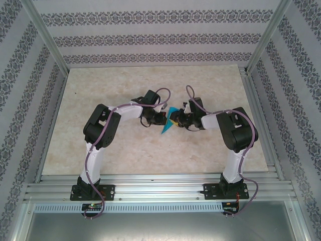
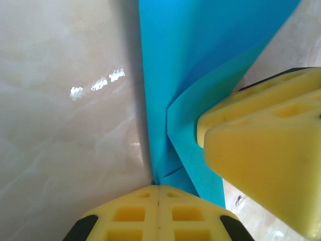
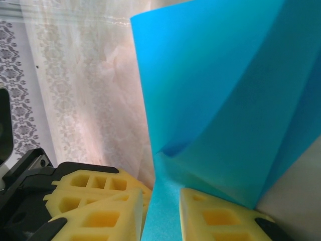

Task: Fold a paper plane with a square sheet of paper (fold left side to right side)
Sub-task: Fold the wing for the fifth time at the center of the table.

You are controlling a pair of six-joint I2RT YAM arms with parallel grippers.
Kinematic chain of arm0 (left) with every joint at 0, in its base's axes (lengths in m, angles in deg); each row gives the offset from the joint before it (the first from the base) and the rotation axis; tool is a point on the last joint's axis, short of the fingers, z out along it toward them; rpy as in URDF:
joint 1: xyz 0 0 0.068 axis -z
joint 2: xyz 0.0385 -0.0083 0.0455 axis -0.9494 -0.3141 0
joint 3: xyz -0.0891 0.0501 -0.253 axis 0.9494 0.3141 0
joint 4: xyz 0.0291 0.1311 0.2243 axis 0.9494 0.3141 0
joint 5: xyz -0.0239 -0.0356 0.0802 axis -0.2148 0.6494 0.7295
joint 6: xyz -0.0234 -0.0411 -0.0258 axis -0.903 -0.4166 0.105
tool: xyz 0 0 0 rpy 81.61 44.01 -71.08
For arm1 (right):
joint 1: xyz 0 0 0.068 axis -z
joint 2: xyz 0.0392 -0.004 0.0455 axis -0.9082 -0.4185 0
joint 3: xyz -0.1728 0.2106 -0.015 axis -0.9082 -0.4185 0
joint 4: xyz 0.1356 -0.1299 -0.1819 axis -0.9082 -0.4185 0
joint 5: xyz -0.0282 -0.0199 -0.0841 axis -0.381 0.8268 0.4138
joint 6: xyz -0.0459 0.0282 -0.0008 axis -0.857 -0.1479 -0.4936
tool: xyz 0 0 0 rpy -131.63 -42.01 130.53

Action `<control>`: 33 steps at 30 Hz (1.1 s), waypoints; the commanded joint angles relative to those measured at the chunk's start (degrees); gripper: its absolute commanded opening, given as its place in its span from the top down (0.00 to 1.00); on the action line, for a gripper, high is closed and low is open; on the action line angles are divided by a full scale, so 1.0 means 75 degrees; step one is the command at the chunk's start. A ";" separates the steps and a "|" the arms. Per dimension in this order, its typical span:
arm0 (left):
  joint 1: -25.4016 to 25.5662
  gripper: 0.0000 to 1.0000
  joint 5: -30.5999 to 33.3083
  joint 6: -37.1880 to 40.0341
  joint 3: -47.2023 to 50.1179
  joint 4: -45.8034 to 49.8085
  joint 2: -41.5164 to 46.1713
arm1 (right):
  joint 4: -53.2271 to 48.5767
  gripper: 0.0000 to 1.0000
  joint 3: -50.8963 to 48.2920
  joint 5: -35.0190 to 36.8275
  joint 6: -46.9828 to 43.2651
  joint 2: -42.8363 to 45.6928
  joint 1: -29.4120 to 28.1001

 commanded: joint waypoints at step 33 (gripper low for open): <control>0.0352 0.89 -0.0981 -0.0946 0.1847 -0.1863 0.1662 | -0.1290 0.72 0.0043 0.0600 -0.0724 -0.0179 -0.0251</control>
